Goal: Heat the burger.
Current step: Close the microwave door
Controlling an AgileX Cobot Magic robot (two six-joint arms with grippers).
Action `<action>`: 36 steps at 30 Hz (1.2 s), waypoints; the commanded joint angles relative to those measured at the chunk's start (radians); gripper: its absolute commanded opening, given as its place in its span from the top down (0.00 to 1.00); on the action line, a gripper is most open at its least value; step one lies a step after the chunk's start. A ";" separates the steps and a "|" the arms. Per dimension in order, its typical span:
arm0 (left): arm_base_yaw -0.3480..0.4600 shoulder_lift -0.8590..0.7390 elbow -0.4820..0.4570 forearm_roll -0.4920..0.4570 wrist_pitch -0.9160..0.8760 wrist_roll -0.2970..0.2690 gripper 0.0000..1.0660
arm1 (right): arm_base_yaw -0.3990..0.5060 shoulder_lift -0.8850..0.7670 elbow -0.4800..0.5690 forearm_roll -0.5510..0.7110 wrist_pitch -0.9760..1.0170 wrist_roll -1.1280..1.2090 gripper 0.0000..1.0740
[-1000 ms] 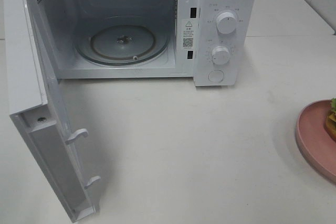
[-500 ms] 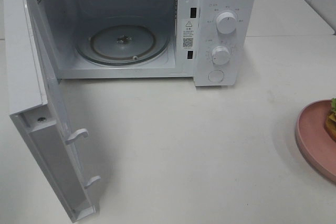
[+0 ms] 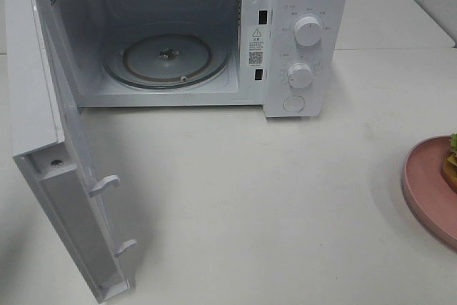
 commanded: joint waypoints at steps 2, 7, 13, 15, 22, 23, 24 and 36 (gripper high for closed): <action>0.000 0.053 0.055 -0.029 -0.162 0.017 1.00 | -0.004 -0.025 0.005 -0.002 -0.013 -0.009 0.29; -0.002 0.112 0.174 -0.050 -0.388 0.017 1.00 | -0.004 -0.025 0.005 -0.002 -0.013 -0.009 0.29; -0.003 0.204 0.308 -0.044 -0.736 0.010 1.00 | -0.004 -0.025 0.005 -0.002 -0.013 -0.009 0.29; -0.003 0.219 0.322 -0.038 -0.772 0.009 1.00 | -0.004 -0.025 0.005 -0.002 -0.013 -0.009 0.29; -0.003 0.368 0.342 0.032 -0.926 -0.086 1.00 | -0.004 -0.025 0.005 -0.002 -0.013 -0.009 0.29; -0.003 0.412 0.342 0.090 -0.967 -0.136 1.00 | -0.004 -0.025 0.005 -0.002 -0.013 -0.009 0.29; -0.003 0.412 0.342 0.090 -0.967 -0.136 1.00 | -0.004 -0.025 0.005 -0.002 -0.013 -0.009 0.29; -0.003 0.653 0.339 0.436 -1.281 -0.413 1.00 | -0.004 -0.025 0.005 -0.002 -0.013 -0.009 0.29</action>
